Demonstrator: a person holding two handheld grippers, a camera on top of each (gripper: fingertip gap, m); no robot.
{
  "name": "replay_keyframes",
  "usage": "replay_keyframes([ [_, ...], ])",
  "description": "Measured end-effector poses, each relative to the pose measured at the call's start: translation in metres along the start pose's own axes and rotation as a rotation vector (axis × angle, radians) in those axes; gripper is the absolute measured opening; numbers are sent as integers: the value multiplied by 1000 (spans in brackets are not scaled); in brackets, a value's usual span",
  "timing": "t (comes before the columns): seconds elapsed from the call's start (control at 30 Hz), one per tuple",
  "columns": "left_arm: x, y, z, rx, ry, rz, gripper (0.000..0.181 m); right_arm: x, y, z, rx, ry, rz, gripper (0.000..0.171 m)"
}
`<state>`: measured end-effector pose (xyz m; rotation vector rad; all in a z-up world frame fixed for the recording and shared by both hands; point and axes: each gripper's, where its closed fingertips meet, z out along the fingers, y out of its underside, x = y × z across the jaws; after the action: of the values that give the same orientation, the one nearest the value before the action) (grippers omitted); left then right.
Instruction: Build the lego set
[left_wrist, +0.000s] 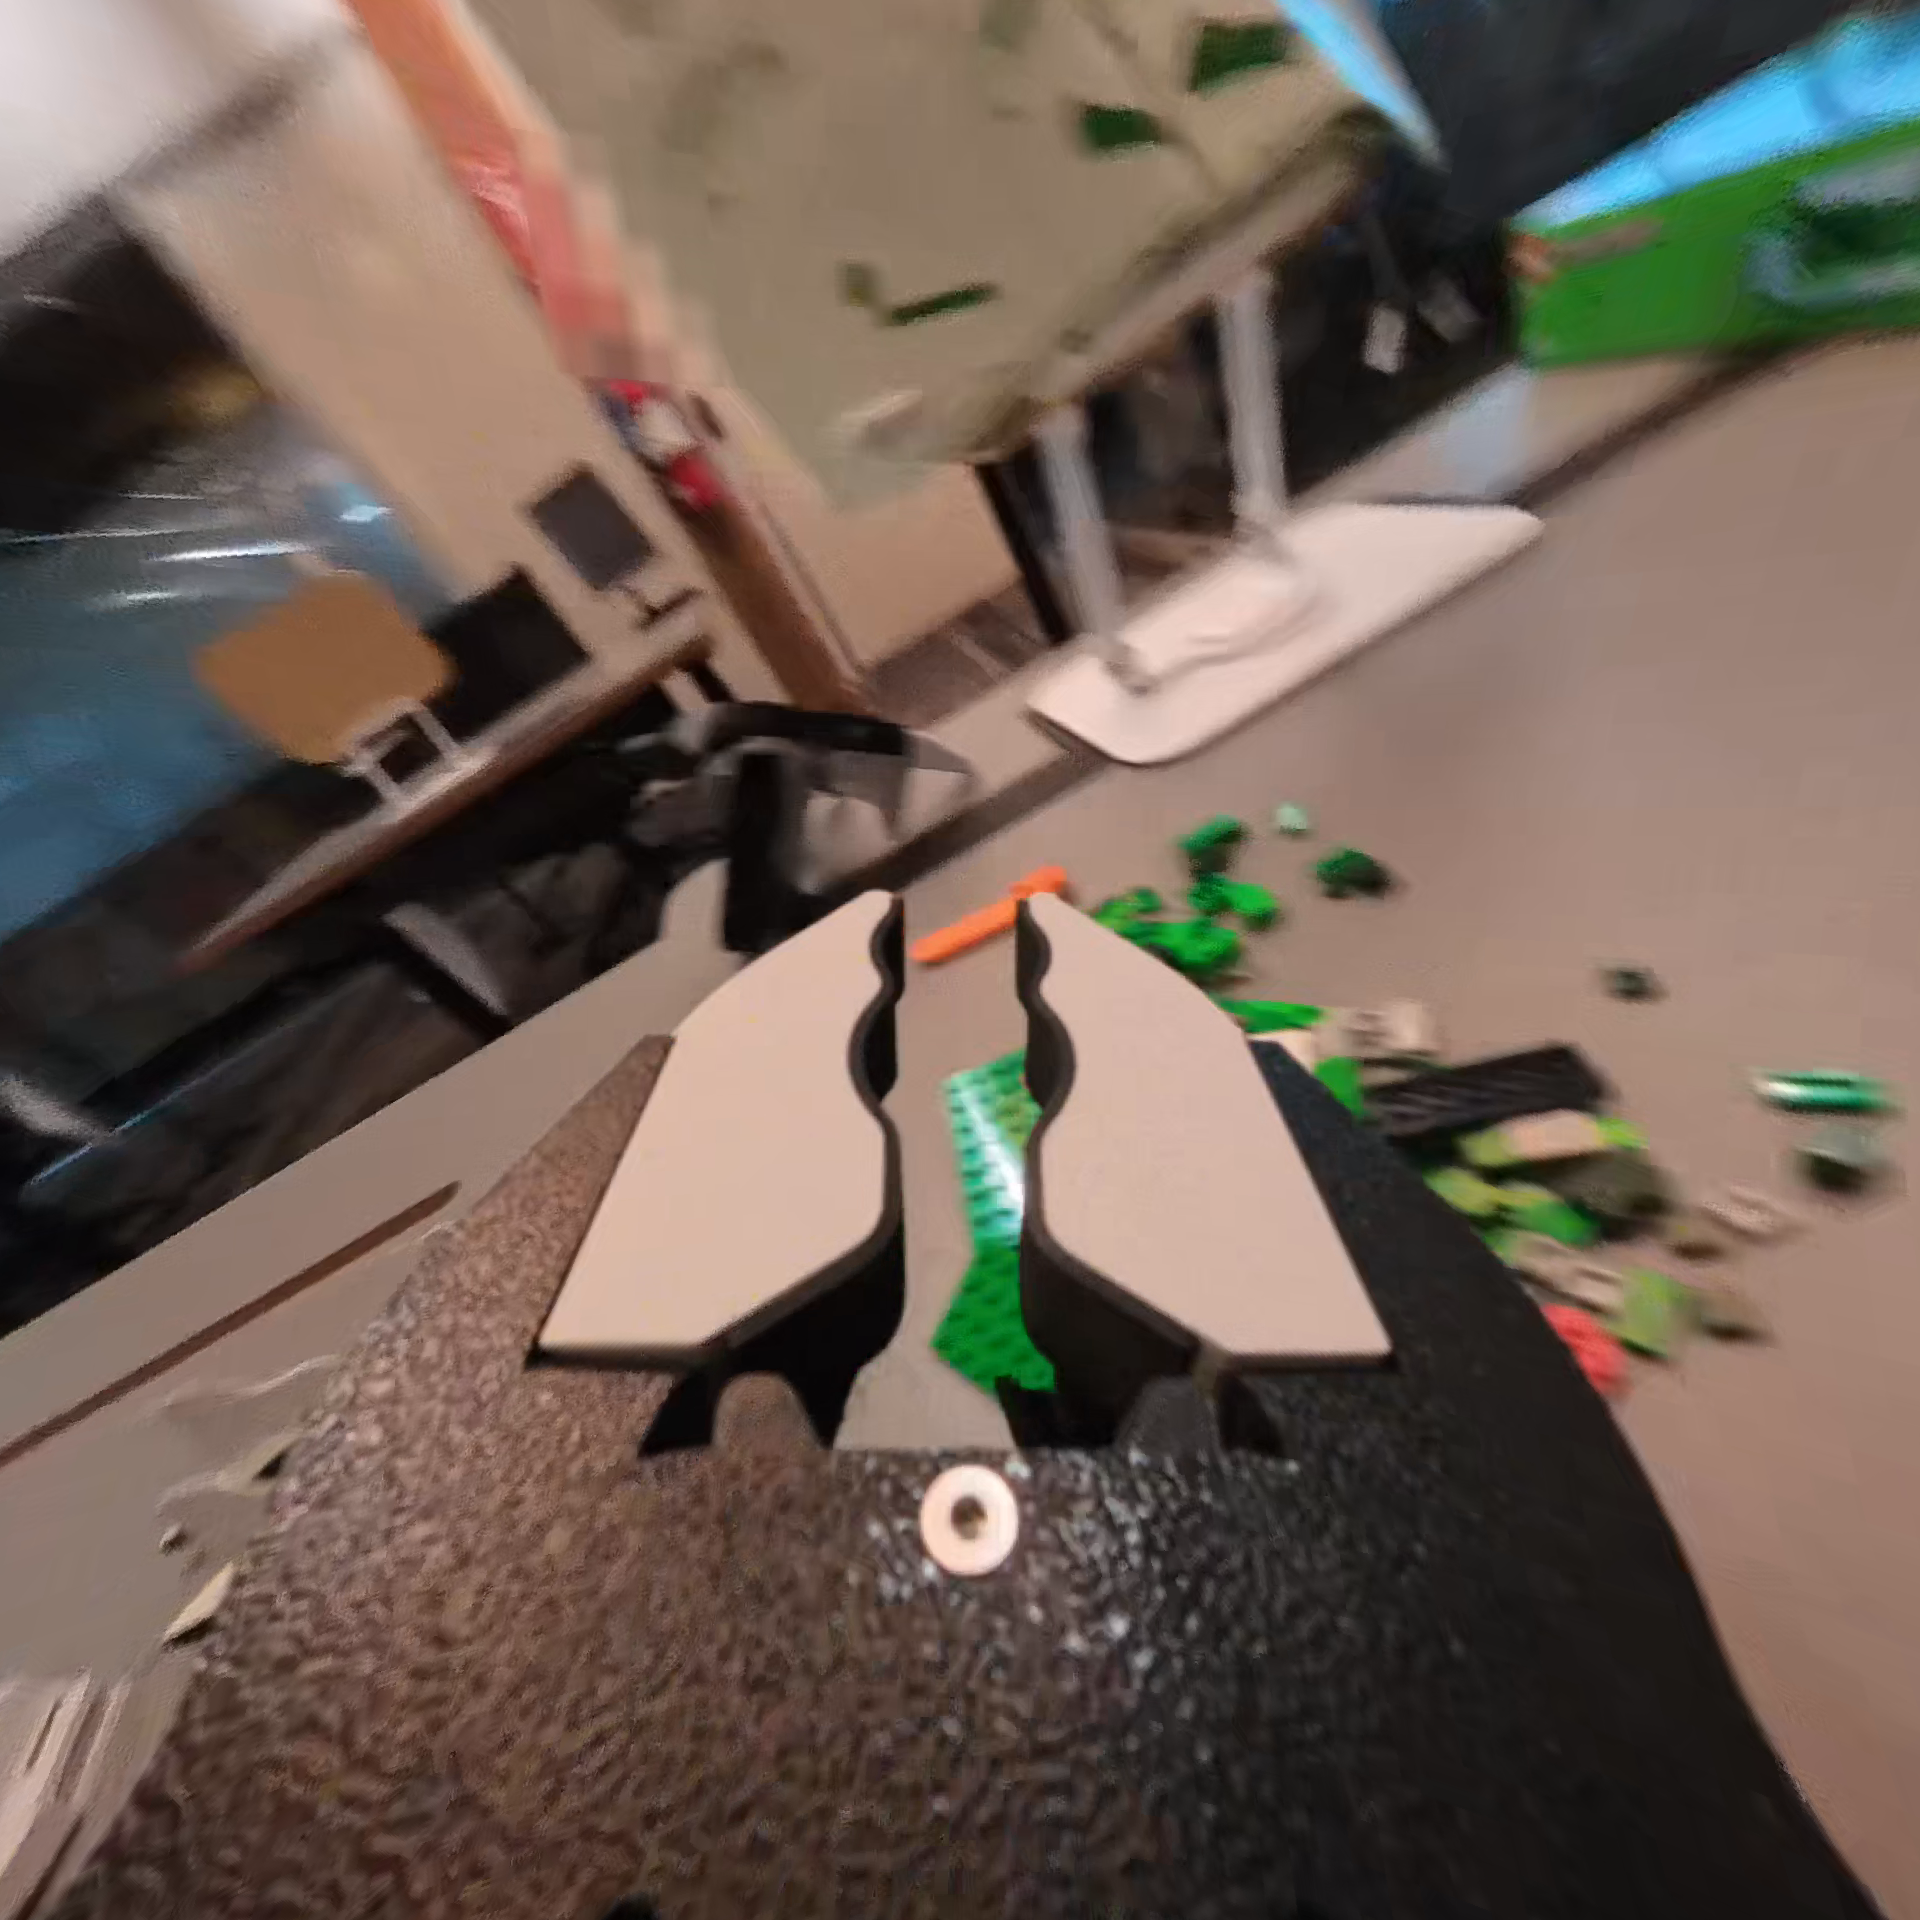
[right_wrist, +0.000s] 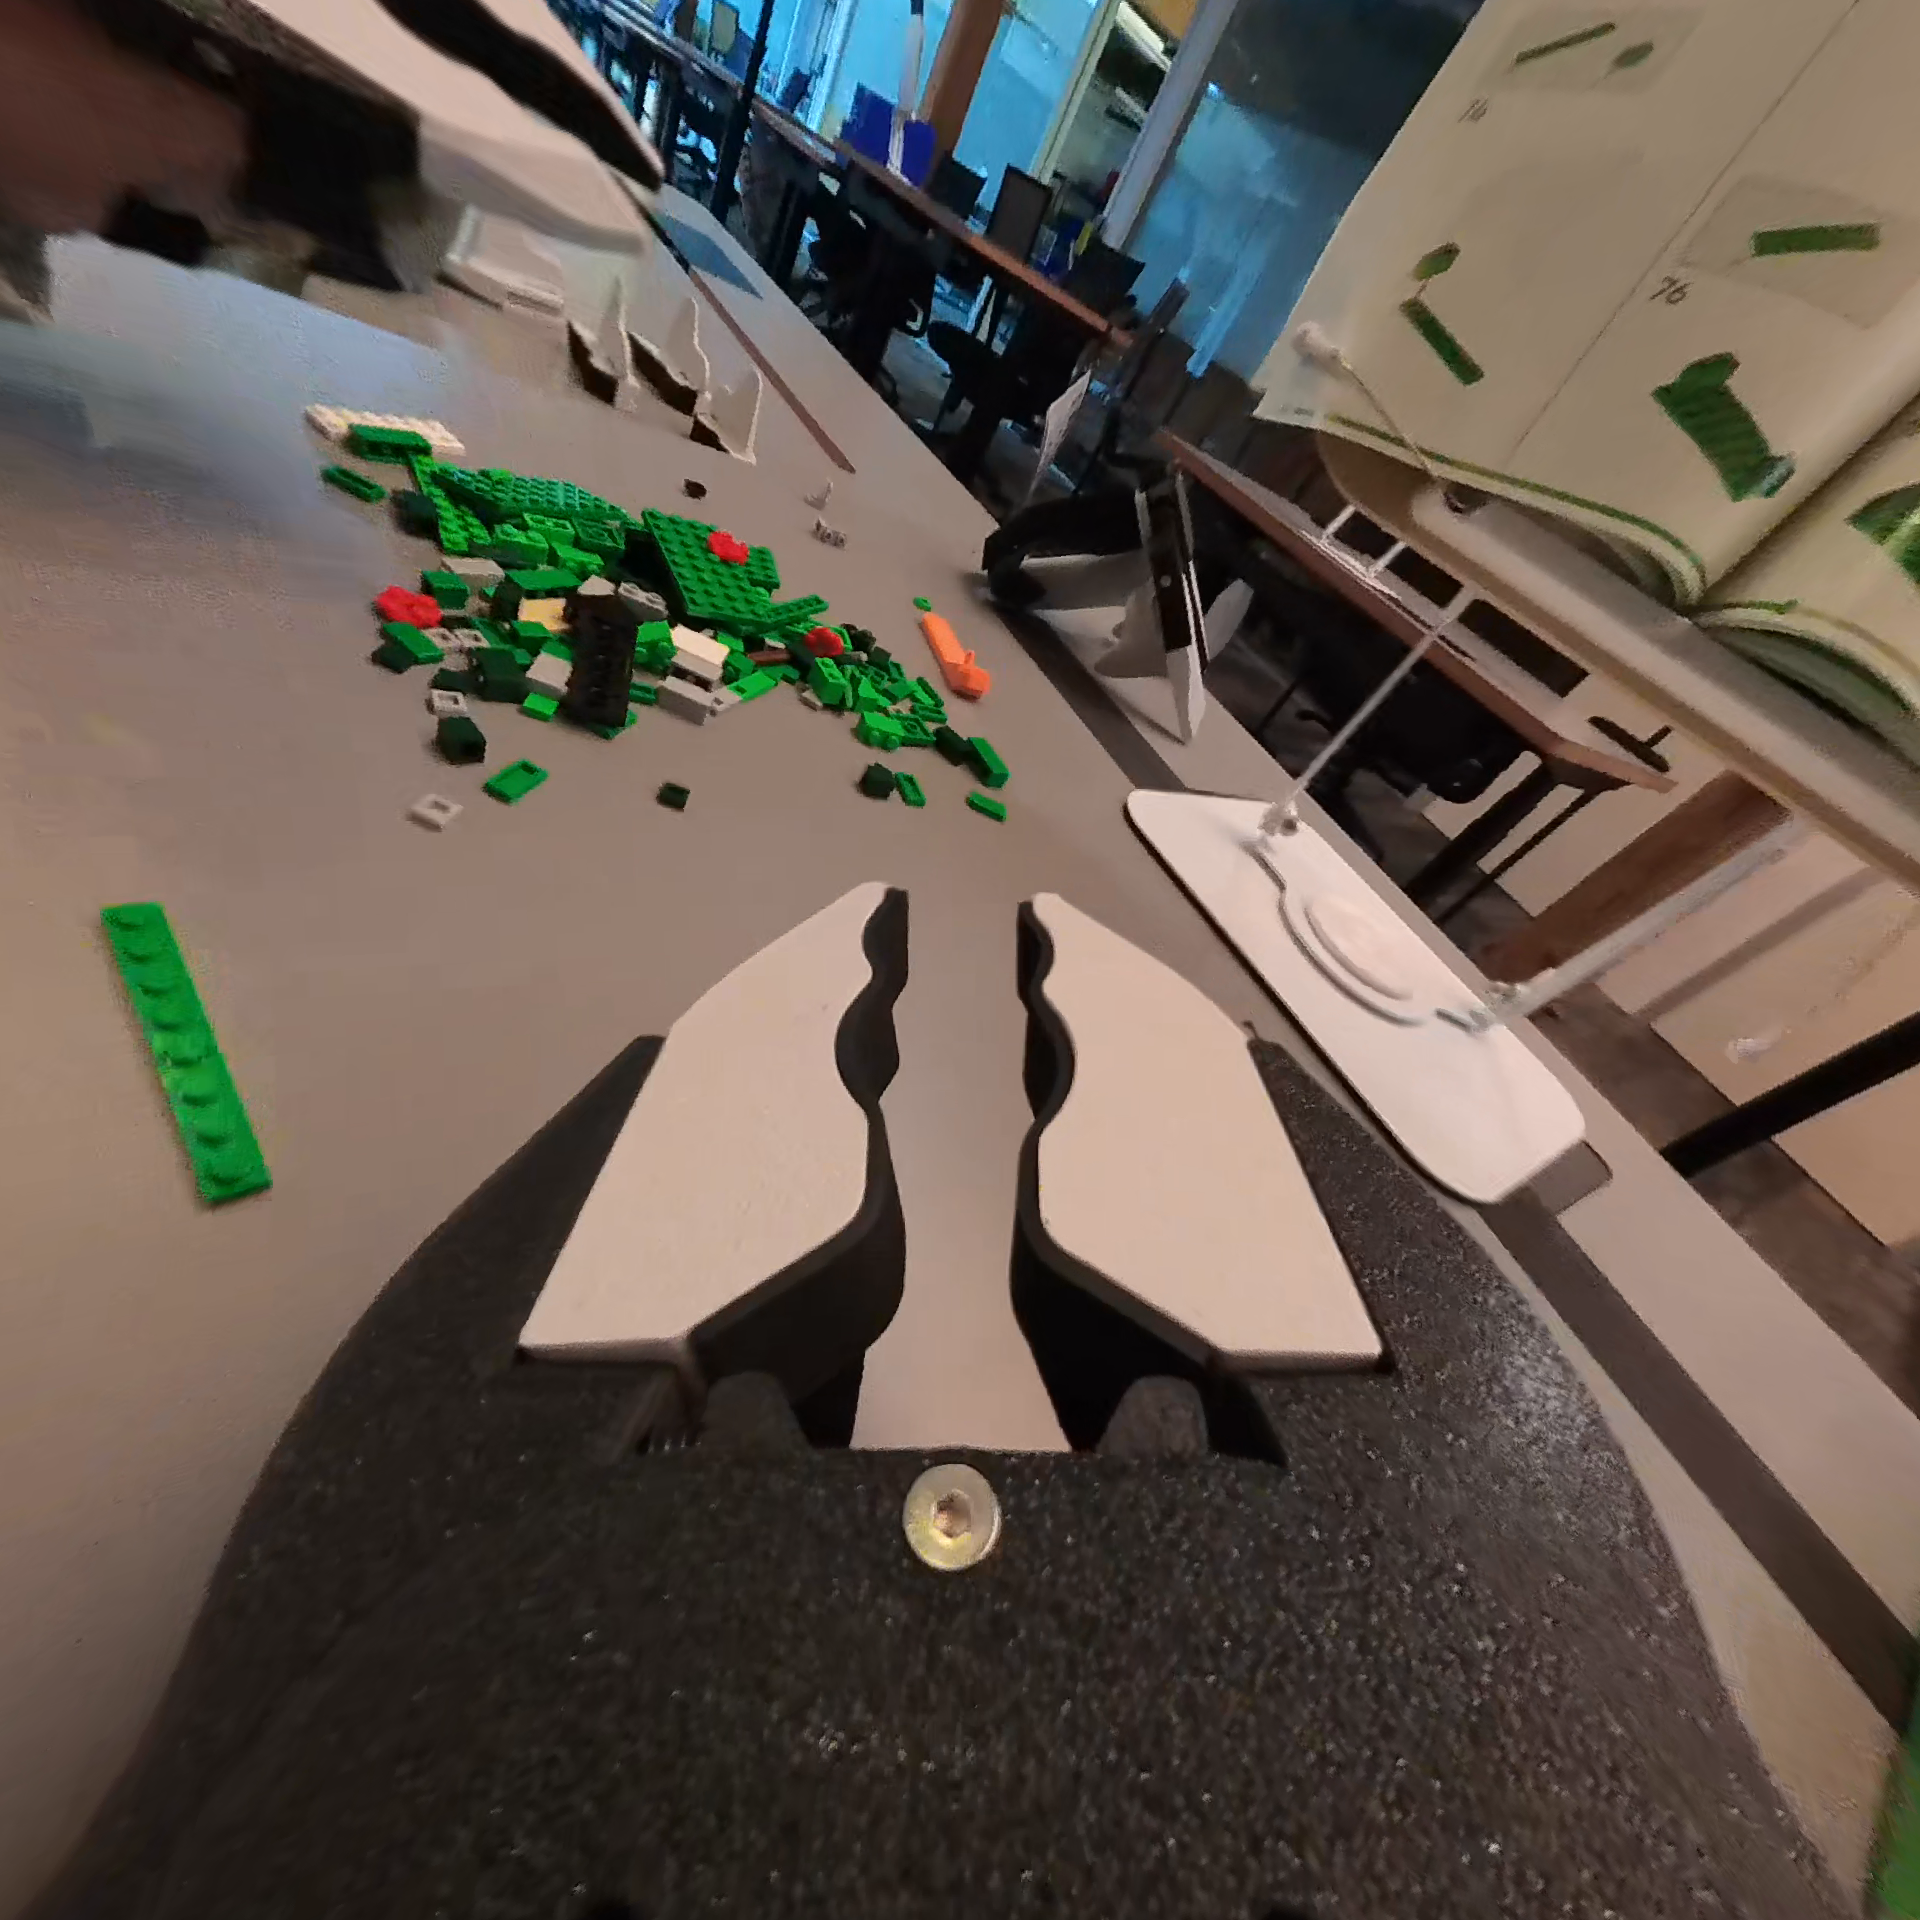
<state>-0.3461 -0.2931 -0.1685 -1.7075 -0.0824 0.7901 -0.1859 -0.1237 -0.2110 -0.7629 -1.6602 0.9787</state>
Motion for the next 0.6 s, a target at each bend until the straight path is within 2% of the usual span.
replay_keyframes([
  [0.07,-31,13,-3,52,-93,-75,16,-3,-1,12,-1,-31,3,17],
  [0.17,-50,17,-6,115,-157,-125,16,-5,4,35,-53,-64,-8,9],
  [0.3,-47,9,-11,212,-215,-32,7,-2,4,74,-88,-115,29,4],
  [0.4,-38,4,-12,228,-196,52,5,12,0,102,-64,-50,20,4],
  [0.5,-34,5,-12,226,-168,28,3,29,-8,127,-21,38,1,4],
  [0.6,-46,17,-10,182,-215,-4,0,49,-26,142,70,182,-65,3],
])
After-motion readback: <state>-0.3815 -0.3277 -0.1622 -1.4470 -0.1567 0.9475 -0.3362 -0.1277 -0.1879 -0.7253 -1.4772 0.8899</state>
